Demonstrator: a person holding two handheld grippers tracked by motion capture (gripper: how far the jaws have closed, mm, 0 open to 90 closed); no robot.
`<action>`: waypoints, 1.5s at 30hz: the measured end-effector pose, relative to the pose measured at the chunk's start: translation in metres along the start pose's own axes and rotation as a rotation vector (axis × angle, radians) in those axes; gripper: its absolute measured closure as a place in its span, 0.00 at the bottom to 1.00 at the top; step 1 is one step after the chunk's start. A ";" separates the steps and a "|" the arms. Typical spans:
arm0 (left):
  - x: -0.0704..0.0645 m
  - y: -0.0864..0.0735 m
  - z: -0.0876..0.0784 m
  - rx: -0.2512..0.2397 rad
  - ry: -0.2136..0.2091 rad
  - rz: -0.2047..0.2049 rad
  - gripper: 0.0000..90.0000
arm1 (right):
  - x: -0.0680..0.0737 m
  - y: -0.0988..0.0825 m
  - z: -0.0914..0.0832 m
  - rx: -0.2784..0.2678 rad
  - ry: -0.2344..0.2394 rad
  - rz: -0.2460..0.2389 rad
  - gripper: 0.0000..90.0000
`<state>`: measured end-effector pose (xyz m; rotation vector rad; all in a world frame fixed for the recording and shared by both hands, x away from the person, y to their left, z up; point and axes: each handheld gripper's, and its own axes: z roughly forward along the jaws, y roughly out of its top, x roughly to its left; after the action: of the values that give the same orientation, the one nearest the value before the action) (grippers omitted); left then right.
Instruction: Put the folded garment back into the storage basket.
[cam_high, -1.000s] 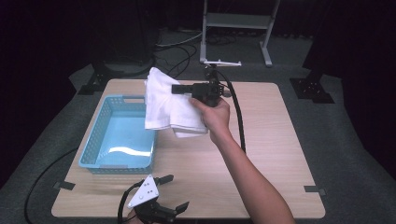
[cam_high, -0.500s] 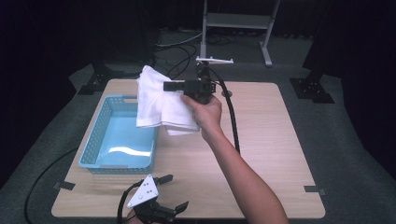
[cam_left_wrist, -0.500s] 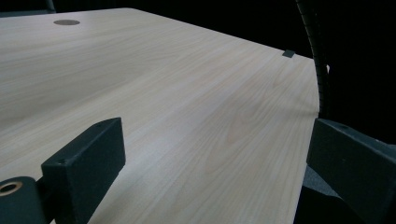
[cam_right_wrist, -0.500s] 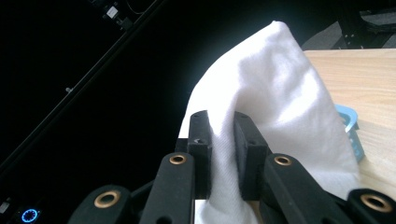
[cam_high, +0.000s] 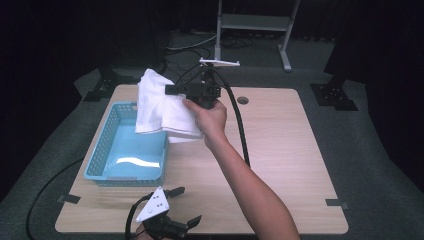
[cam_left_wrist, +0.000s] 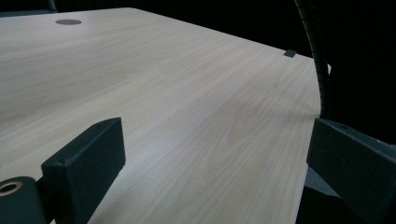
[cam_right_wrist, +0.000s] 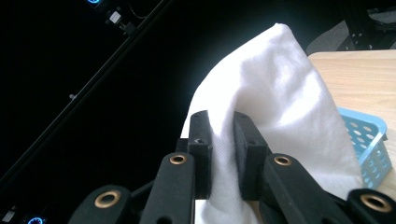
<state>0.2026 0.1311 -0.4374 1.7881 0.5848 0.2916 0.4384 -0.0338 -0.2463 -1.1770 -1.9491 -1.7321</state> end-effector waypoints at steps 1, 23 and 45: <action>0.000 0.000 0.000 0.001 0.000 0.000 0.05 | 0.001 0.000 0.002 0.000 -0.001 -0.001 0.89; 0.002 -0.001 0.000 -0.001 0.002 -0.006 0.05 | 0.019 0.005 0.040 0.040 -0.006 -0.022 0.89; 0.002 -0.001 0.000 0.001 0.004 -0.006 0.05 | 0.019 0.003 0.072 0.088 -0.014 -0.019 0.89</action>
<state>0.2040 0.1324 -0.4383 1.7868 0.5932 0.2914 0.4499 0.0403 -0.2486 -1.1466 -2.0289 -1.6336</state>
